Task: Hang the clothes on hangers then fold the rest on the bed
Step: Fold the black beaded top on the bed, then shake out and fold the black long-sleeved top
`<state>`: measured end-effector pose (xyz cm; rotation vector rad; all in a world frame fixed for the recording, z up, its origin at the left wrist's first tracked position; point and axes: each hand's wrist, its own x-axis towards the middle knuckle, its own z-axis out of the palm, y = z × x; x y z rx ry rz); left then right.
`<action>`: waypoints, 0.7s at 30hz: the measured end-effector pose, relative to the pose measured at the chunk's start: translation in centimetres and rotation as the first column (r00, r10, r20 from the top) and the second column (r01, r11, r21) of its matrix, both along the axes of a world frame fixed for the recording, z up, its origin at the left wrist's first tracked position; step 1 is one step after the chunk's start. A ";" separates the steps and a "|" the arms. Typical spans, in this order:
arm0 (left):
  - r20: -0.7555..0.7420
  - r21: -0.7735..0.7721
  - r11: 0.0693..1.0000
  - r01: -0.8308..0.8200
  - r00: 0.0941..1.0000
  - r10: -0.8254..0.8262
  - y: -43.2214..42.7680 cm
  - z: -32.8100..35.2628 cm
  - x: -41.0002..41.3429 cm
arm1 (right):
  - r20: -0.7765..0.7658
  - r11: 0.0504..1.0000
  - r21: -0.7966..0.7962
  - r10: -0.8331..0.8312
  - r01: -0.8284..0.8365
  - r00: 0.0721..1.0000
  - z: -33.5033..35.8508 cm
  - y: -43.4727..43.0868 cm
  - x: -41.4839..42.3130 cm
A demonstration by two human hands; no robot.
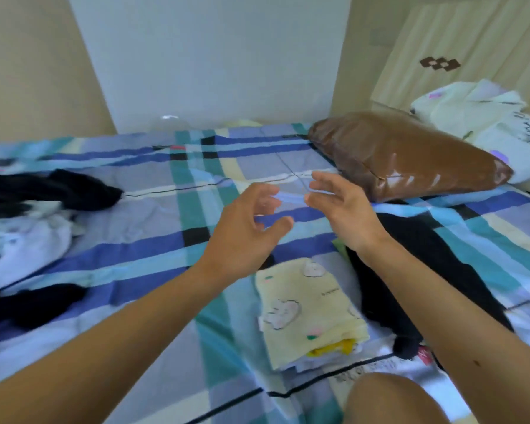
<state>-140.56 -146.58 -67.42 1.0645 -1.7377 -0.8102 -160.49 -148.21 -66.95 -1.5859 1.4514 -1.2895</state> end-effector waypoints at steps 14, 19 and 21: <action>0.271 0.065 0.918 -0.392 0.892 0.362 8.6 -6.1 27.4 | -0.090 0.897 0.114 0.437 -0.426 0.895 -3.6 1.3 25.3; 0.807 -0.097 0.866 -0.491 0.470 0.357 7.2 -7.6 32.5 | -0.149 0.877 0.131 0.478 -0.462 0.865 -5.8 0.6 27.2; 0.896 -0.191 0.792 -0.580 0.227 0.382 6.3 -7.7 34.6 | -0.171 0.874 0.133 0.485 -0.468 0.857 -6.7 0.4 27.2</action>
